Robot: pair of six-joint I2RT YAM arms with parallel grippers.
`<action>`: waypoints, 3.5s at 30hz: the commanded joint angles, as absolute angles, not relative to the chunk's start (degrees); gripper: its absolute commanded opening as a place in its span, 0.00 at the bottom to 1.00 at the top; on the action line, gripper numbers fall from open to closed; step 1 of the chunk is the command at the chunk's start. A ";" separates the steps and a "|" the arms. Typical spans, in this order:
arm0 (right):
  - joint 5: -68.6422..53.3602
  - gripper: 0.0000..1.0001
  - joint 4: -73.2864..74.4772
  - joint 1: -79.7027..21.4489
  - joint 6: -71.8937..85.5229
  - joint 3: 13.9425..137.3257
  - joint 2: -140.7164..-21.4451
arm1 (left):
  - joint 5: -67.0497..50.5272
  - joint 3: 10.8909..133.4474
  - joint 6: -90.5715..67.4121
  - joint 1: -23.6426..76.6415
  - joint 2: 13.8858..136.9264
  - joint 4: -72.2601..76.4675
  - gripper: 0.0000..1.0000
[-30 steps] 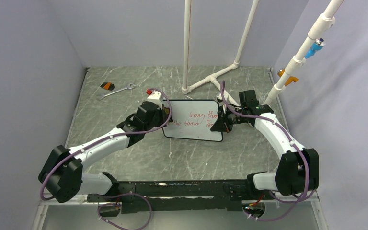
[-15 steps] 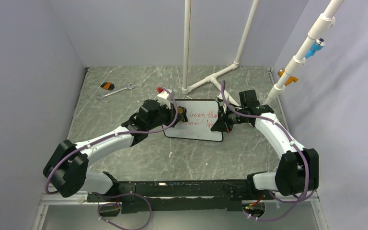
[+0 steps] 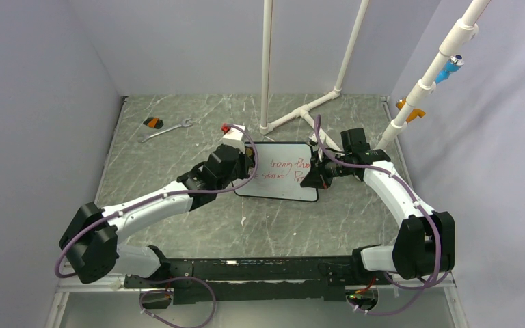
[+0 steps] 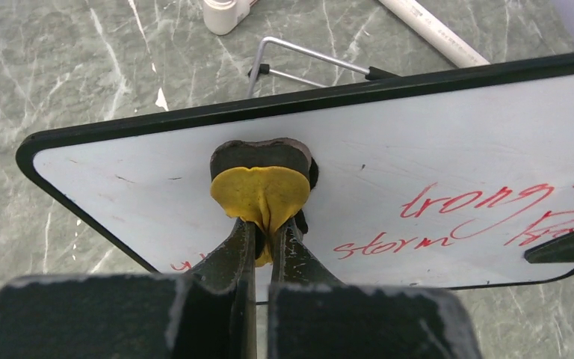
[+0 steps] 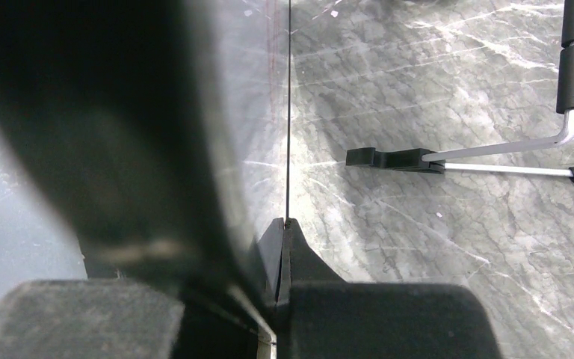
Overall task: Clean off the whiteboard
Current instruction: Erase the whiteboard at the center of the board, then place the whiteboard eraser at the center of the board.
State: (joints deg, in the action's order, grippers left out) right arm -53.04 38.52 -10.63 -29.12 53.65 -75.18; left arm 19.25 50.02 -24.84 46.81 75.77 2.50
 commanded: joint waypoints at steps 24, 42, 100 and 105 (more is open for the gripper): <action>-52.84 0.00 42.53 -11.80 -32.36 52.82 -73.83 | 15.01 48.37 -24.33 46.11 73.08 8.65 0.00; -52.82 0.00 42.47 -11.80 -32.37 52.82 -73.92 | 19.18 55.39 -24.18 49.67 76.68 2.81 0.00; -52.39 0.00 42.45 -10.00 -32.34 52.56 -72.77 | 6.69 45.17 -29.45 65.57 77.75 -14.98 0.68; -52.10 0.00 42.54 -10.05 -32.80 52.51 -72.59 | 6.85 38.81 -25.40 64.00 65.87 -7.48 0.81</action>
